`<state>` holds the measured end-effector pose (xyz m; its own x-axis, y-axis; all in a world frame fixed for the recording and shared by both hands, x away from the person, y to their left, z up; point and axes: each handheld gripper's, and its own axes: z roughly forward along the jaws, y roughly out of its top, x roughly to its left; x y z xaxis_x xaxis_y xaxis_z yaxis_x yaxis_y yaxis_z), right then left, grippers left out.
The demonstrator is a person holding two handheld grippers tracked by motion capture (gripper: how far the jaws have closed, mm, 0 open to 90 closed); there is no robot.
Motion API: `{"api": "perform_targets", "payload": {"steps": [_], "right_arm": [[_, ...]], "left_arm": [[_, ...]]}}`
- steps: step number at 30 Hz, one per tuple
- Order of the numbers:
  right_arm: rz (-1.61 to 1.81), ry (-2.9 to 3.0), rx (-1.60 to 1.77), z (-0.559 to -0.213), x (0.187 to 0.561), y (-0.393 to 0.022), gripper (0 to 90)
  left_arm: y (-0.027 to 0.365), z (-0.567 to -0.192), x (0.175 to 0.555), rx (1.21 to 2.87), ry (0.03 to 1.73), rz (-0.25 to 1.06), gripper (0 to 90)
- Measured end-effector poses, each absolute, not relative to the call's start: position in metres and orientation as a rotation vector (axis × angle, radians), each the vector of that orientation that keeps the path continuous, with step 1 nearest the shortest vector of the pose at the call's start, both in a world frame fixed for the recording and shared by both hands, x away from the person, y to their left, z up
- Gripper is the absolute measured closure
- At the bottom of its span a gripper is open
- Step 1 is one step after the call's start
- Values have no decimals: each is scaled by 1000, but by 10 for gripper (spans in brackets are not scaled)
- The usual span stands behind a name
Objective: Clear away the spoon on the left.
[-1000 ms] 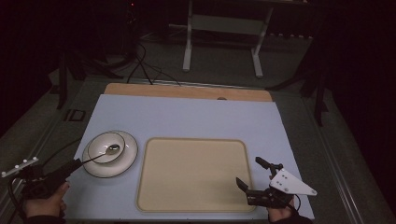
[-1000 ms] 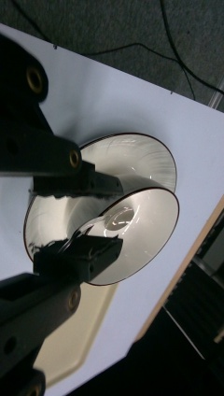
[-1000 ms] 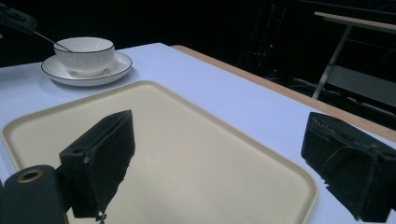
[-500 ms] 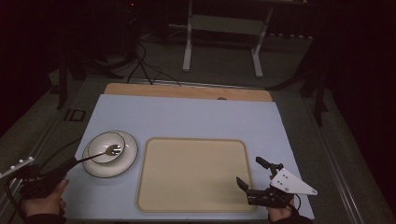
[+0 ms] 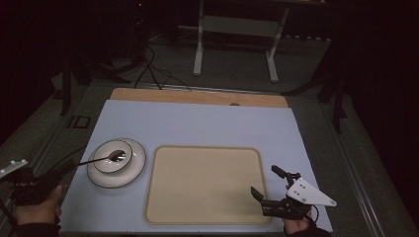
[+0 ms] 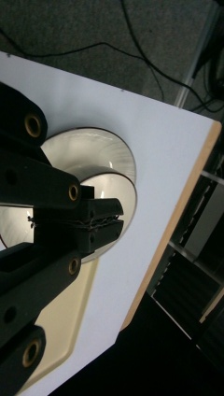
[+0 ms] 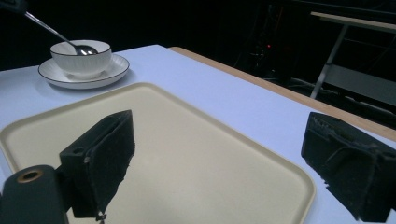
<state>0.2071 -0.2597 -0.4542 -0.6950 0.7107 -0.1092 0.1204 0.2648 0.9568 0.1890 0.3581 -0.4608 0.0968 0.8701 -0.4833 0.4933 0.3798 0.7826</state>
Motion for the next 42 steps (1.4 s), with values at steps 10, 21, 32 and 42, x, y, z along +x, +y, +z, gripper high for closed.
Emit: {"api": "perform_targets", "payload": {"steps": [10, 21, 32, 42], "right_arm": [[1455, 1995, 755, -454, 207, -261, 98], [1468, 1993, 756, -454, 208, -262, 98], [1467, 1993, 748, -454, 207, -261, 98], [1471, 1996, 744, -454, 208, -261, 98]], "left_arm": [[352, -430, 191, 1360, 1462, 469, 900], [339, -399, 200, 1474, 1314, 484, 900], [301, -379, 220, 1619, 1146, 417, 900], [272, -361, 236, 1748, 986, 361, 900]]}}
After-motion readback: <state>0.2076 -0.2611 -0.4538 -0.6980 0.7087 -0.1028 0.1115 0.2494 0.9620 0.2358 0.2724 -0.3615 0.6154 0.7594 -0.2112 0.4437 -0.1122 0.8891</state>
